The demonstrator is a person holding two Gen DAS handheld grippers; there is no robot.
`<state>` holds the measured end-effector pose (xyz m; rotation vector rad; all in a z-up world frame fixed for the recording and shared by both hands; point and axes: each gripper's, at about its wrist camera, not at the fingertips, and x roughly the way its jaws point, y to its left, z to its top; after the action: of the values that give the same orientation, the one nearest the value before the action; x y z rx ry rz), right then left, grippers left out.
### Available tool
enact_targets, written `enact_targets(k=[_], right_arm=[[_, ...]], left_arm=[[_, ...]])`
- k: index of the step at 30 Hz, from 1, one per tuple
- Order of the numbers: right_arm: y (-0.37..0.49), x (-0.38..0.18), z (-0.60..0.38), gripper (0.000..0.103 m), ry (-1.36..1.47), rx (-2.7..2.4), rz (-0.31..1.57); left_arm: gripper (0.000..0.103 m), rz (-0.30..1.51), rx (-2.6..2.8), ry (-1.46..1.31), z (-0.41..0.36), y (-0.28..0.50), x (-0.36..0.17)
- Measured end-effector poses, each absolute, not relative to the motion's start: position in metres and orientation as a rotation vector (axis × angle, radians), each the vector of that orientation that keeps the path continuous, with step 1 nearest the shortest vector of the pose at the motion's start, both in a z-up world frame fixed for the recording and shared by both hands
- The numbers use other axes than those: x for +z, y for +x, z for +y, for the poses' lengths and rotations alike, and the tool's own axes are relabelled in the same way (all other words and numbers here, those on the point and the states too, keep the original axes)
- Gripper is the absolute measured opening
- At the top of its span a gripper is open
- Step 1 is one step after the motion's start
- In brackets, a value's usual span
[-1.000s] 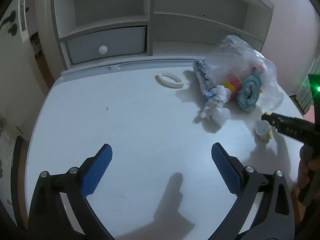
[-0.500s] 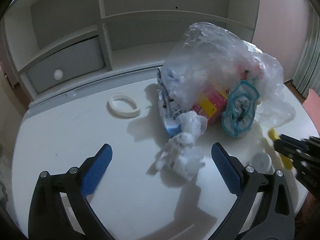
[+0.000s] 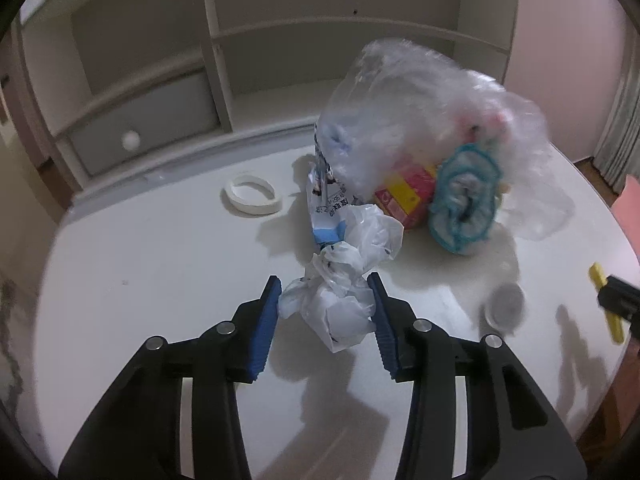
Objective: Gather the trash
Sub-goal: 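Grasp the crumpled white tissue with the left tool while the right tool grasps the yellow spoon, then carry the tissue and spoon over the black bin and open both tools to drop them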
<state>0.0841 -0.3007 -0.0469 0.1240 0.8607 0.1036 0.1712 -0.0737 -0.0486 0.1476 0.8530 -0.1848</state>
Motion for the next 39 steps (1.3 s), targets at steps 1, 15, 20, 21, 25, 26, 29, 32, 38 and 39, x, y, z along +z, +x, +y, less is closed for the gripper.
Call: enact_targets(k=[1, 15, 20, 21, 25, 26, 29, 32, 38, 39], right_arm=[[0.078, -0.046, -0.310, 0.014, 0.134, 0.092, 0.854], [-0.027, -0.068, -0.496, 0.014, 0.340, -0.283, 0.807], [-0.073, -0.105, -0.565, 0.014, 0.440, -0.430, 0.839], [-0.084, -0.114, -0.579, 0.014, 0.462, -0.464, 0.848], [-0.119, -0.152, -0.620, 0.014, 0.537, -0.556, 0.890], [-0.124, -0.160, -0.627, 0.014, 0.552, -0.567, 0.898], [-0.139, -0.197, -0.651, 0.014, 0.619, -0.597, 0.944], [-0.146, -0.230, -0.666, 0.014, 0.677, -0.604, 0.983], [-0.143, -0.294, -0.689, 0.014, 0.775, -0.606, 1.042], [-0.142, -0.303, -0.690, 0.014, 0.788, -0.603, 1.055]], left_arm=[[0.043, 0.848, -0.188, 0.150, -0.073, 0.168, -0.045], [0.043, 0.766, -0.643, 0.265, -0.272, 0.072, -0.011], [0.043, 0.777, -0.842, 0.327, -0.371, 0.027, -0.029], [0.043, 0.783, -0.893, 0.347, -0.395, 0.014, -0.036], [0.043, 0.804, -1.021, 0.401, -0.452, -0.019, -0.061], [0.043, 0.809, -1.042, 0.413, -0.464, -0.025, -0.069], [0.043, 0.844, -1.105, 0.447, -0.499, -0.041, -0.098], [0.043, 0.872, -1.137, 0.481, -0.527, -0.046, -0.130], [0.043, 0.941, -1.125, 0.535, -0.562, -0.040, -0.193], [0.043, 0.953, -1.119, 0.540, -0.565, -0.038, -0.200]])
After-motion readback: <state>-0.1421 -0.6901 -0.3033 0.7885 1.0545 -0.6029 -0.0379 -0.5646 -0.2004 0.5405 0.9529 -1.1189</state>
